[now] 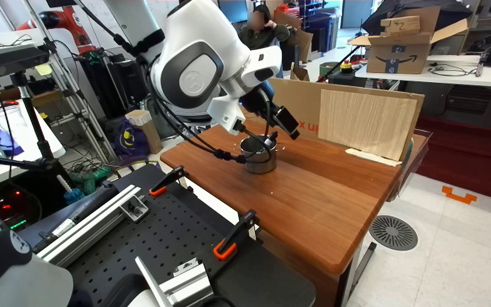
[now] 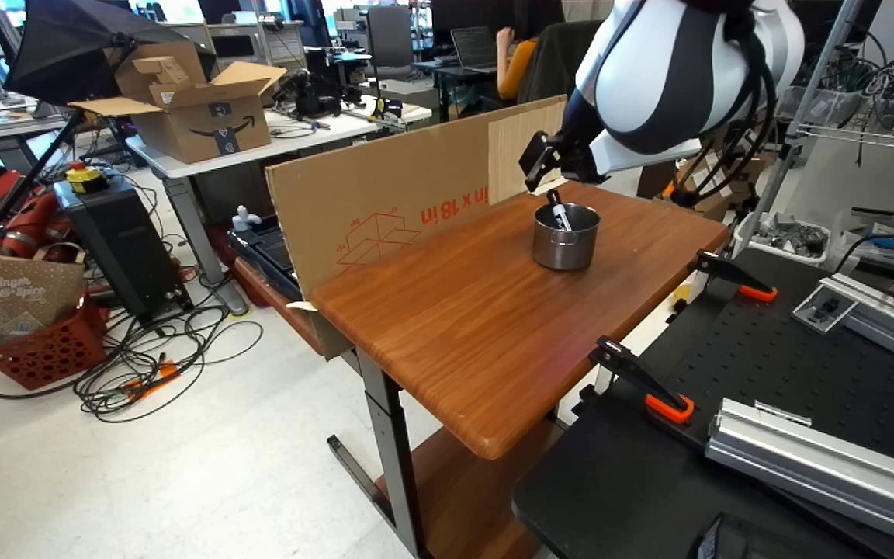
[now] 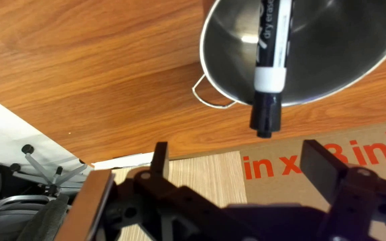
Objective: Pick up the marker and put it in the bowl
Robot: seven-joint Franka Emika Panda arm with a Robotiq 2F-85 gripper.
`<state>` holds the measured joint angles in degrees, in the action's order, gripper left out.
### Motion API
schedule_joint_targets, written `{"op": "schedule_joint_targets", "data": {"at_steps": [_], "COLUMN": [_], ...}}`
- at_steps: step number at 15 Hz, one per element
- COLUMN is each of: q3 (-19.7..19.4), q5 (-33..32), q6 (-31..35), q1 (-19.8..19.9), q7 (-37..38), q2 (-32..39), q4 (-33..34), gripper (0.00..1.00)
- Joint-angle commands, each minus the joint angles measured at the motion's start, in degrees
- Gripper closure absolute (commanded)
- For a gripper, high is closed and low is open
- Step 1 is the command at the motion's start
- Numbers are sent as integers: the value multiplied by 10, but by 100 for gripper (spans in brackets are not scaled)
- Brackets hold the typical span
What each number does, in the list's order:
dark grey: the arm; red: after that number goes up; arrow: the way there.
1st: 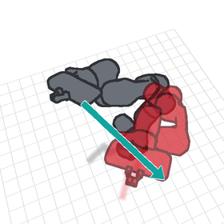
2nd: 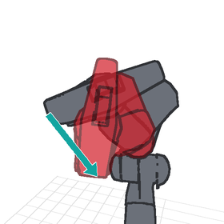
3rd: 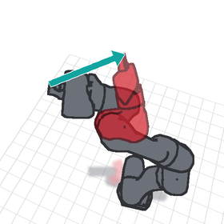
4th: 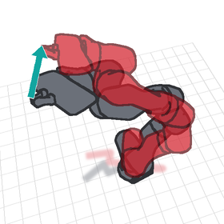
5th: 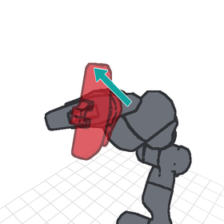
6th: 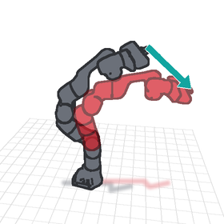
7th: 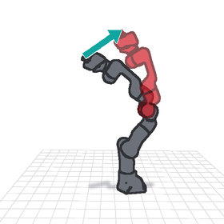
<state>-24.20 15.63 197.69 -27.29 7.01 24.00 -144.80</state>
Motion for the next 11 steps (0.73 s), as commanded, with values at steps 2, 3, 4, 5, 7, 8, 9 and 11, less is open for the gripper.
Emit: {"op": "schedule_joint_targets", "data": {"at_steps": [2, 3, 4, 5, 7, 8, 9, 11], "q3": [-12, -13, -24, -9, -15, -15, -15, -15], "q5": [-7, -12, -11, -3, -4, -4, -4, -4], "q6": [-3, -6, -18, 0, -4, -5, -6, -7], "q1": [-6, -3, -8, 0, 0, 0, 0, 0], "q7": [-18, -24, -40, -16, -31, -32, -32, -32], "q2": [-101, -128, -145, -97, -129, -134, -134, -134], "q4": [-66, -82, -92, -60, -84, -88, -89, -89], "gripper": [0, 0, 0, 0, 0, 0, 0, 0]}}
